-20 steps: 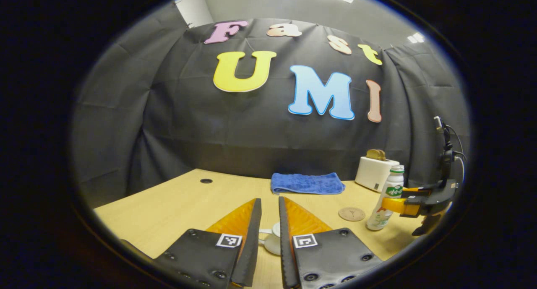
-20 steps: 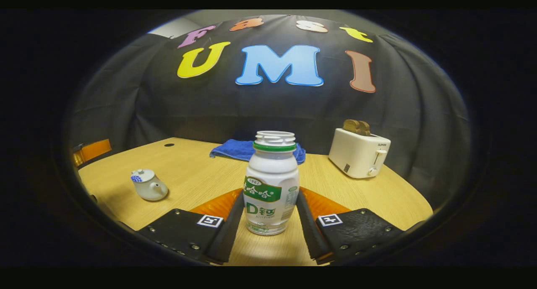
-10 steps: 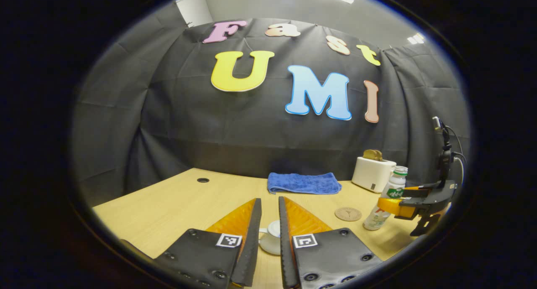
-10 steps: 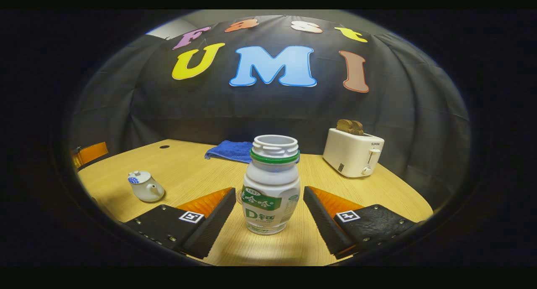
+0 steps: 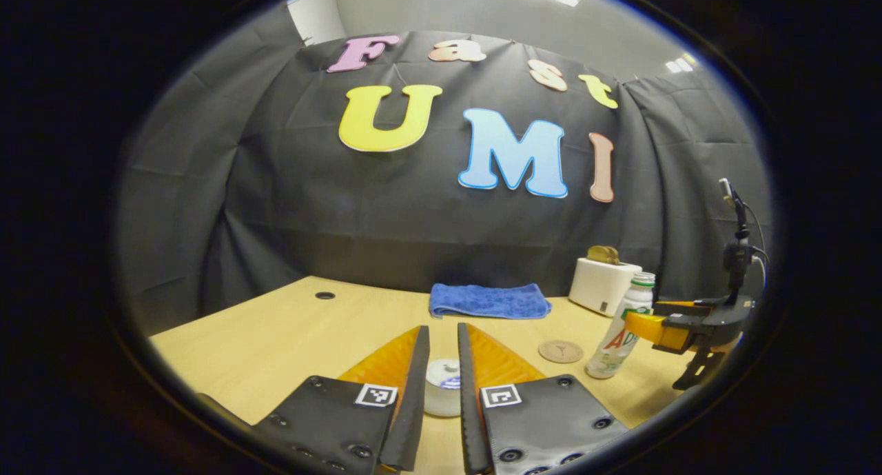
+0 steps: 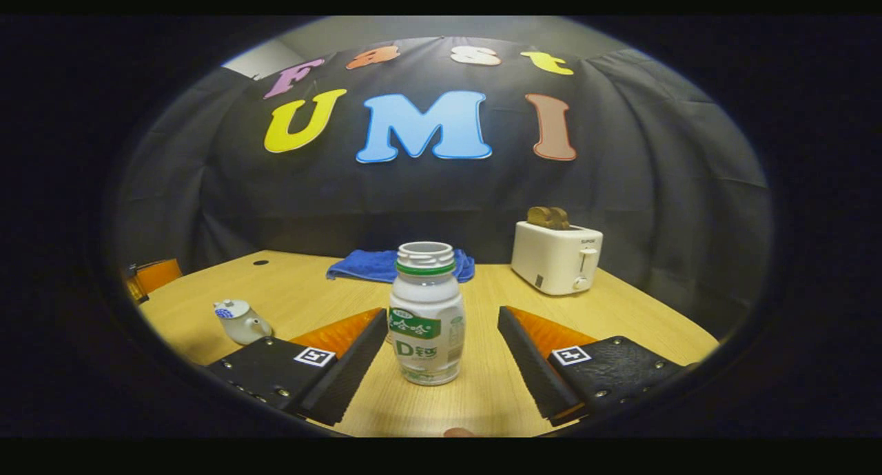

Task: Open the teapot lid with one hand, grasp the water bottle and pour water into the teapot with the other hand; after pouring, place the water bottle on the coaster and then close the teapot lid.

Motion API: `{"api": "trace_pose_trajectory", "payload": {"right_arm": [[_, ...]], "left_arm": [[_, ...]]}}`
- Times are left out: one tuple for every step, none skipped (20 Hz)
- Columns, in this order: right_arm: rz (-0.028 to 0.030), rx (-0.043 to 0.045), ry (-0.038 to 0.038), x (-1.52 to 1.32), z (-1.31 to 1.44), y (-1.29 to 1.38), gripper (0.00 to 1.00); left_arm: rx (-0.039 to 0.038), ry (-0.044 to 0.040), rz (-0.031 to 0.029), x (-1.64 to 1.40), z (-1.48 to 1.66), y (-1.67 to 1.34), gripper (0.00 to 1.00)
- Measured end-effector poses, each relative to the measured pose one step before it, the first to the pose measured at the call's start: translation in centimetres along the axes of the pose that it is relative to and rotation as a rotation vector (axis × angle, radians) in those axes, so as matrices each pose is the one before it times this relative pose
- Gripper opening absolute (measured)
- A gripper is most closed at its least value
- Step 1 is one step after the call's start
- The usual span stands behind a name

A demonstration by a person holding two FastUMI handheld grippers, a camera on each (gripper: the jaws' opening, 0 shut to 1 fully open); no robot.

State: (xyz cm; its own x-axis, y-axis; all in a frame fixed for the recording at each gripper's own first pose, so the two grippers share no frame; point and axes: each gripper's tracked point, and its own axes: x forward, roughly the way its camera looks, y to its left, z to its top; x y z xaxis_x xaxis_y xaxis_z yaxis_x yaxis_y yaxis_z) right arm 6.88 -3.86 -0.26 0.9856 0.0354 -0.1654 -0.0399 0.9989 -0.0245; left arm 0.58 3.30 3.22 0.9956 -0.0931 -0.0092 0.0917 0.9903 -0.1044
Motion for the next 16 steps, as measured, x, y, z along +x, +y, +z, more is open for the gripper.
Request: {"api": "trace_pose_trajectory", "payload": {"right_arm": [[-0.01243, -0.00529, -0.01192, -0.499, 0.151, -0.150, 0.99], [-0.01023, -0.00460, -0.01168, -0.567, 0.293, -0.027, 0.99], [-0.00597, -0.00111, -0.01115, -0.564, 0.182, 0.122, 0.99], [-0.00385, 0.00227, -0.01335, -0.593, 0.326, 0.187, 0.99], [-0.00049, 0.00526, -0.01324, -0.639, 0.176, 0.382, 0.99], [-0.00338, 0.00851, -0.01178, -0.593, 0.189, 0.393, 0.98], [-0.00294, 0.01155, -0.01372, -0.621, 0.062, 0.452, 0.99], [-0.00061, 0.00972, -0.01570, -0.830, 0.523, 0.814, 0.98], [-0.00183, 0.00297, -0.01934, -0.518, 0.093, 0.551, 0.98], [-0.00694, 0.00010, -0.01246, -0.409, -0.047, 0.412, 0.99], [0.00350, -0.00272, -0.00580, -0.345, -0.287, 0.579, 0.99], [0.00834, -0.00328, -0.00125, -0.271, -0.215, 0.581, 0.99], [0.00577, -0.00404, -0.00288, -0.241, -0.205, 0.424, 0.99], [0.00411, -0.00021, 0.00048, -0.225, -0.236, 0.317, 0.99], [0.00739, 0.00462, 0.00409, -0.138, -0.344, 0.309, 0.99], [0.00577, 0.00773, 0.00366, -0.078, -0.333, 0.196, 0.99]], "left_arm": [[-0.00020, -0.00441, -0.00349, -0.171, -0.185, -0.378, 0.28], [-0.00040, -0.00521, -0.00209, -0.207, 0.039, -0.348, 0.28], [-0.00166, -0.00496, -0.00183, -0.109, 0.055, -0.322, 0.28], [-0.00126, -0.00264, -0.00585, -0.189, -0.108, -0.423, 0.28], [0.00109, -0.00038, -0.00331, -0.179, -0.170, -0.400, 0.28], [0.00150, -0.00038, -0.00439, -0.151, -0.336, -0.468, 0.28], [0.00241, -0.00078, -0.00653, -0.108, -0.346, -0.550, 0.28], [0.00782, -0.00490, -0.00062, -0.136, -0.246, -0.475, 0.28], [0.00812, -0.00108, -0.00220, 0.020, -0.348, -0.454, 0.28], [0.00519, 0.00167, -0.00106, -0.121, -0.412, -0.375, 0.28], [0.00435, 0.00175, -0.00180, -0.160, -0.265, -0.349, 0.28], [0.00229, -0.00129, 0.00024, -0.170, -0.222, -0.293, 0.28], [-0.00044, -0.00601, 0.00340, -0.127, -0.013, -0.205, 0.30], [-0.00063, -0.00192, 0.00408, -0.218, -0.144, -0.055, 0.28], [0.00127, -0.00531, 0.00655, -0.157, -0.030, 0.029, 0.28], [0.00112, -0.00175, 0.00341, -0.251, -0.173, -0.055, 0.28]]}}
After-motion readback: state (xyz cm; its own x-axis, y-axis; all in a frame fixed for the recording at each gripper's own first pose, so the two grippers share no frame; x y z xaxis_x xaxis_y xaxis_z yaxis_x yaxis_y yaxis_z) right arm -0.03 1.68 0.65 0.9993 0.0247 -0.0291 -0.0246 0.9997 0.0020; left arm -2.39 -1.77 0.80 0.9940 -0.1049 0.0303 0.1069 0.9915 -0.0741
